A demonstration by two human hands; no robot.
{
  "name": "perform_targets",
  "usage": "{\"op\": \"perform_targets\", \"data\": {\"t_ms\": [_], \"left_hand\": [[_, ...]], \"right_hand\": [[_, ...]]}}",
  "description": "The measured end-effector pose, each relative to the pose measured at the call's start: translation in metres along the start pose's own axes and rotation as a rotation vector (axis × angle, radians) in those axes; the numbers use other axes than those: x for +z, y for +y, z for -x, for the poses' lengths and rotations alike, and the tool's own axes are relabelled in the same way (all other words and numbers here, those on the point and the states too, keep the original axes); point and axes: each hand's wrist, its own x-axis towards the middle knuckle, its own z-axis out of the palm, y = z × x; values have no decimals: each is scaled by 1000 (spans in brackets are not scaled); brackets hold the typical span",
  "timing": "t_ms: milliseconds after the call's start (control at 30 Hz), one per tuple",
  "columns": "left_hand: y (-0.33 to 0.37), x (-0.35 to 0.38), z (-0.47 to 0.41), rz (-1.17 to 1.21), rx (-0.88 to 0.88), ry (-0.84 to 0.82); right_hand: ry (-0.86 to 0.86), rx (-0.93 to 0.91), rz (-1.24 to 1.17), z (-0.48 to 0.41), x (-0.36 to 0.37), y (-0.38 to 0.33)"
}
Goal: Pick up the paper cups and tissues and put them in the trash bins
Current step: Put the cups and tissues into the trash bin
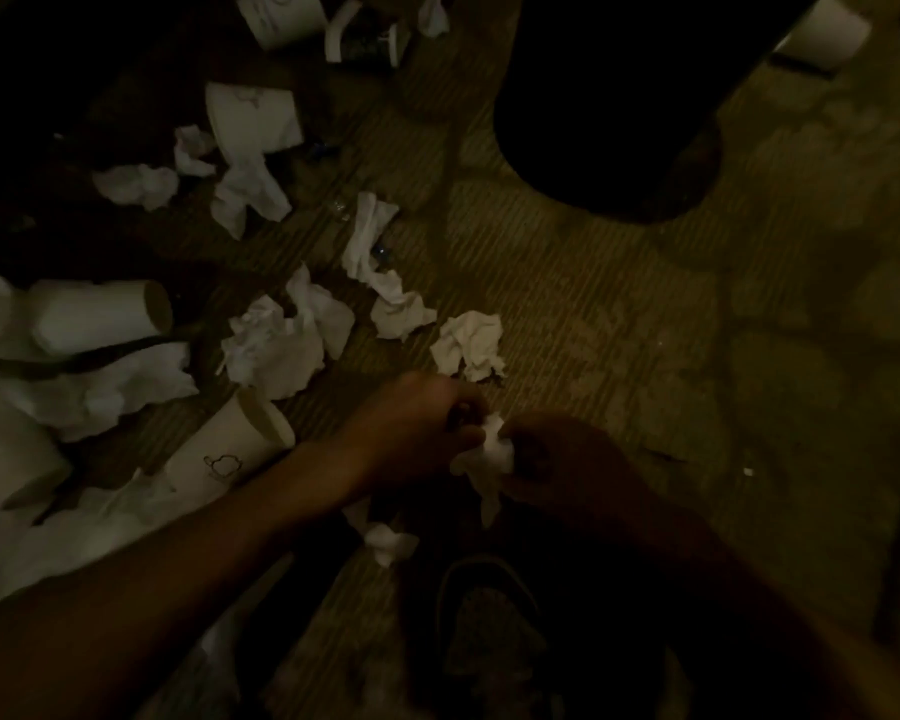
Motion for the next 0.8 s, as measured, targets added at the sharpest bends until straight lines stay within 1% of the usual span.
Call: {"op": "perform_targets", "data": {"t_ms": [100, 133, 200, 267, 367, 400, 467, 500, 600, 633, 667, 700, 733, 800], "left_hand": [[-11, 28, 1, 165, -26, 56], [-13, 36, 1, 201, -51, 56], [-18, 50, 3, 273, -114, 82], [-19, 57, 2, 384, -166, 191], [-10, 66, 5, 646, -180, 371], [-5, 68, 6, 745, -183, 421], [5, 72, 8, 872, -212, 545], [10, 74, 9, 898, -227, 623], [15, 72, 7, 880, -265, 841], [13, 70, 7, 883, -284, 870], [9, 67, 7, 915, -294, 877], [4, 66, 7, 969, -298, 880], [0, 65, 8, 1016, -308, 900], [-10, 64, 11, 1034, -340, 967]], "right_hand": [[82, 29, -72, 3, 22, 3], [85, 52, -110, 1, 25, 4], [69, 86, -76, -5, 27, 6], [88, 98, -88, -11, 26, 5], [217, 118, -350, -14, 23, -5], [229, 121, -440, -14, 21, -11], [190, 106, -578, -16, 12, -27], [151, 105, -634, -19, 8, -35], [29, 103, -709, -28, -2, -51], [27, 112, -773, -31, -6, -54], [62, 123, -831, -35, -11, -55], [136, 142, -842, -39, -16, -55], [240, 155, -772, -44, -21, -51], [393, 165, -471, -55, -28, -42]]}}
